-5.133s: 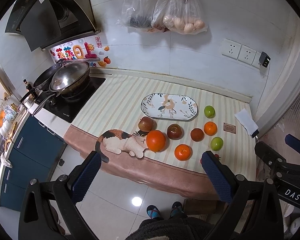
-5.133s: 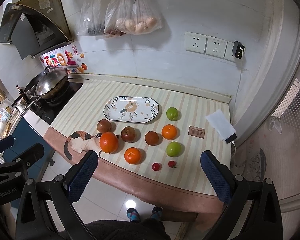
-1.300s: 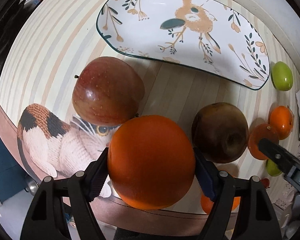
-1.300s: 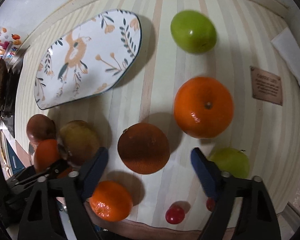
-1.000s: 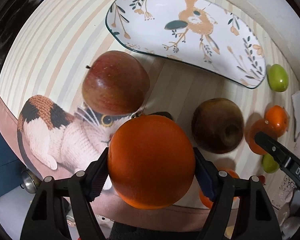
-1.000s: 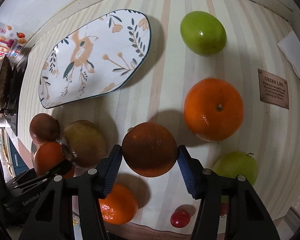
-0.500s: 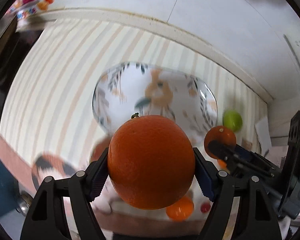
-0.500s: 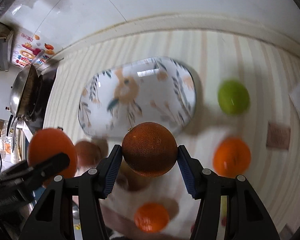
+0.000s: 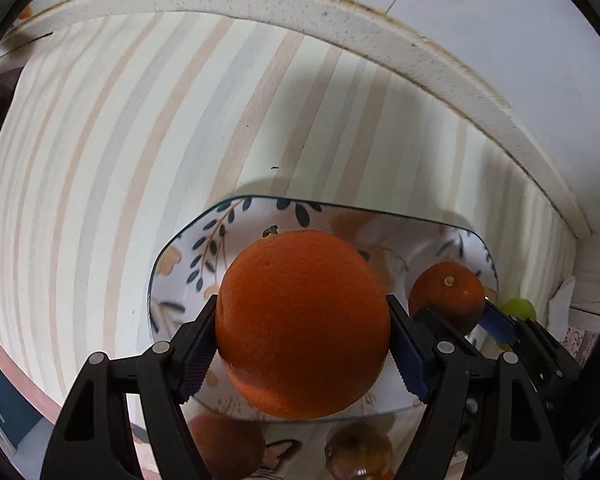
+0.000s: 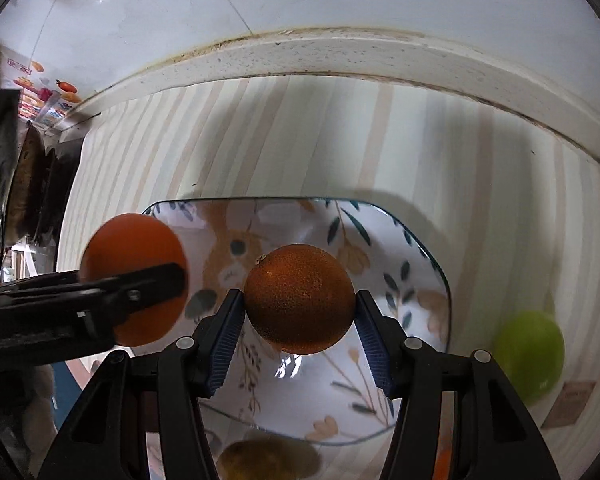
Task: Organize fruits
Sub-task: 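Carry both fruits onto the floral plate and open both tools, then lift both open tools away from the plate, then grasp the red apple with the left tool while the right tool grasps the green apple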
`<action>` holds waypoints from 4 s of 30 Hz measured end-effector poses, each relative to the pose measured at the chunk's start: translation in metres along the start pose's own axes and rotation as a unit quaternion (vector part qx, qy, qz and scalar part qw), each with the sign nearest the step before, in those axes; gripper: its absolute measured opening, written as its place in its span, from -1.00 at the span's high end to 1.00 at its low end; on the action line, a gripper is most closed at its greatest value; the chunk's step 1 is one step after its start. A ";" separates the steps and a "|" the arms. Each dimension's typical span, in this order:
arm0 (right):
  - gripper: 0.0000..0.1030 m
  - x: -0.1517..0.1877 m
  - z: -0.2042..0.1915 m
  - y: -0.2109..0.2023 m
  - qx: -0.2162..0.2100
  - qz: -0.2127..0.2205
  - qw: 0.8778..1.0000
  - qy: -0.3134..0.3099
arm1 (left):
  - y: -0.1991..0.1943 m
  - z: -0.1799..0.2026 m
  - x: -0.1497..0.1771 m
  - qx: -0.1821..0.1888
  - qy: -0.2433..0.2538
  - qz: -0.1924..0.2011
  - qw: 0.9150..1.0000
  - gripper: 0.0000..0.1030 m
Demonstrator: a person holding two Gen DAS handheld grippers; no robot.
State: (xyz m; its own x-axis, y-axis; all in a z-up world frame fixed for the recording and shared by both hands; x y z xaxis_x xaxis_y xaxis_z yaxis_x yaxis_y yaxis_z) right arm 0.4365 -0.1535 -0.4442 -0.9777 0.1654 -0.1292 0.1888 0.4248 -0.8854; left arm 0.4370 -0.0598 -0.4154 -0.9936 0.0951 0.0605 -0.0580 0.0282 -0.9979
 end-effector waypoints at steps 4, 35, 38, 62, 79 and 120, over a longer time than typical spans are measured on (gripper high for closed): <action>-0.14 -0.004 0.004 0.006 0.005 -0.006 1.000 -0.005 | 0.007 0.000 0.001 -0.003 0.001 -0.008 1.000 -0.47; -0.81 0.054 -0.011 -0.074 0.062 0.005 0.998 -0.008 | -0.082 -0.047 0.046 -0.059 -0.040 0.109 0.991 -0.70; -0.81 0.069 -0.017 -0.094 0.066 0.018 0.998 -0.013 | -0.096 -0.050 0.065 -0.073 -0.038 0.133 0.988 -0.70; -0.81 0.140 -0.092 -0.200 0.026 0.097 0.994 -0.036 | -0.190 -0.066 0.166 -0.050 -0.054 0.222 0.972 -0.70; -0.81 0.077 0.062 -0.161 0.022 0.094 0.985 0.143 | -0.054 -0.084 0.142 -0.076 -0.082 0.077 0.991 -0.70; -0.18 0.095 0.025 -0.085 0.000 0.029 0.998 0.059 | -0.033 -0.059 0.145 0.000 -0.094 0.075 0.993 -0.30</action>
State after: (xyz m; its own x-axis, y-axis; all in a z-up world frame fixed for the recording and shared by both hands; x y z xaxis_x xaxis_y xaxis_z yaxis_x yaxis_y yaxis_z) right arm 0.3258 -0.1966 -0.3928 -0.9474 0.2938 -0.1270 0.2450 0.4105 -0.8783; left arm 0.3005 0.0119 -0.3723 -0.9915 -0.0899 -0.0945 0.0923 0.0288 -0.9953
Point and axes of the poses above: each gripper's, at about its wrist camera, not at the fingertips, and y roughly the way its jaws point, z to its right, x to its underside, the point moved 10 cm from there along y, roughly the way its jaws point, and after that the axes turned 10 degrees about -x, right-handed, at the moved point
